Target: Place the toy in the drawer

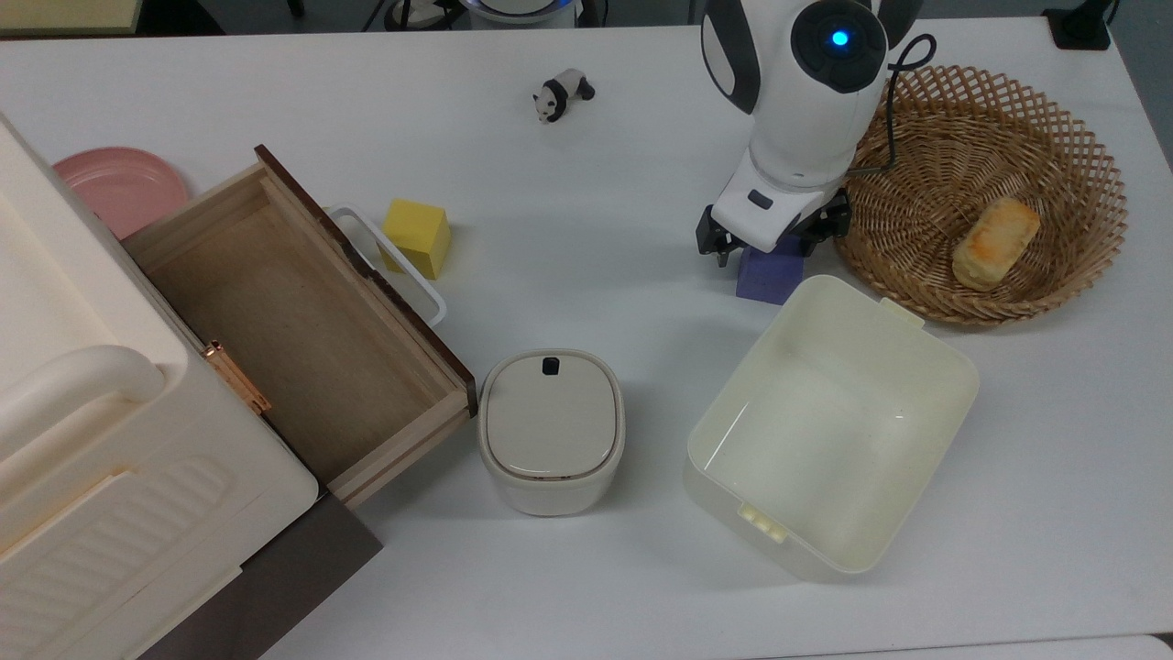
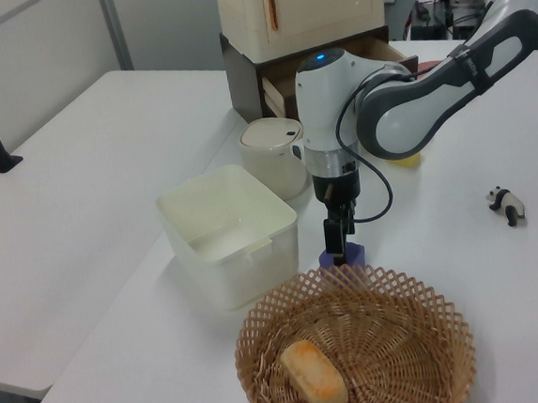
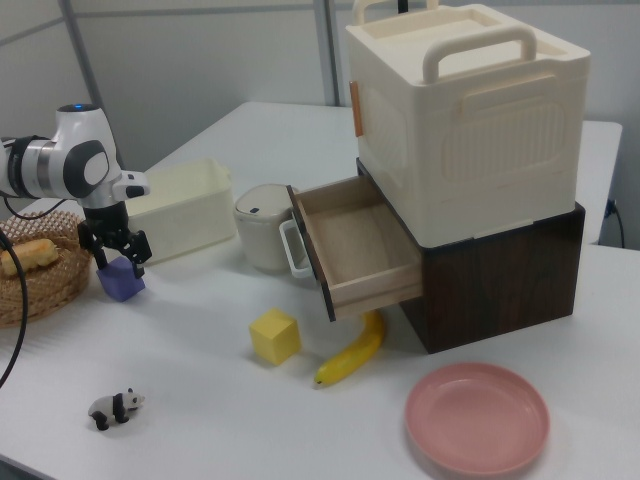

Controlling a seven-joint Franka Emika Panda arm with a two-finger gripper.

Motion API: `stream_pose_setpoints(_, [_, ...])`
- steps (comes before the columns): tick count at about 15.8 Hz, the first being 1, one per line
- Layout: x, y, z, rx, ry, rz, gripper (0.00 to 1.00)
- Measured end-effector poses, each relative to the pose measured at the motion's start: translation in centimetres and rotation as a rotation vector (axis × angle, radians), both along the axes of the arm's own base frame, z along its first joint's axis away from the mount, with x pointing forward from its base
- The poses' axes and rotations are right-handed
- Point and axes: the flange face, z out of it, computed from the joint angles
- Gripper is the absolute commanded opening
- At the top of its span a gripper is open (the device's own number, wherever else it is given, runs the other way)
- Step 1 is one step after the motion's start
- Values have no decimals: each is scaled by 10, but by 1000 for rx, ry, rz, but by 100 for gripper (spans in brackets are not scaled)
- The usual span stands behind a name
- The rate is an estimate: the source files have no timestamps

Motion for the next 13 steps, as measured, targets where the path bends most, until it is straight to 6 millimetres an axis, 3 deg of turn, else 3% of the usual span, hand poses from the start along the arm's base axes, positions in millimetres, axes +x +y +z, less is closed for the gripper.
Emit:
stream_pose_setpoints(3, [-1, 0, -1, -5, 12, 1, 73])
stream_pose_setpoints(8, [-3, 0, -3, -9, 22, 3, 49])
stream_pose_setpoints(13, [-6, -2, -7, -18, 43, 4, 46])
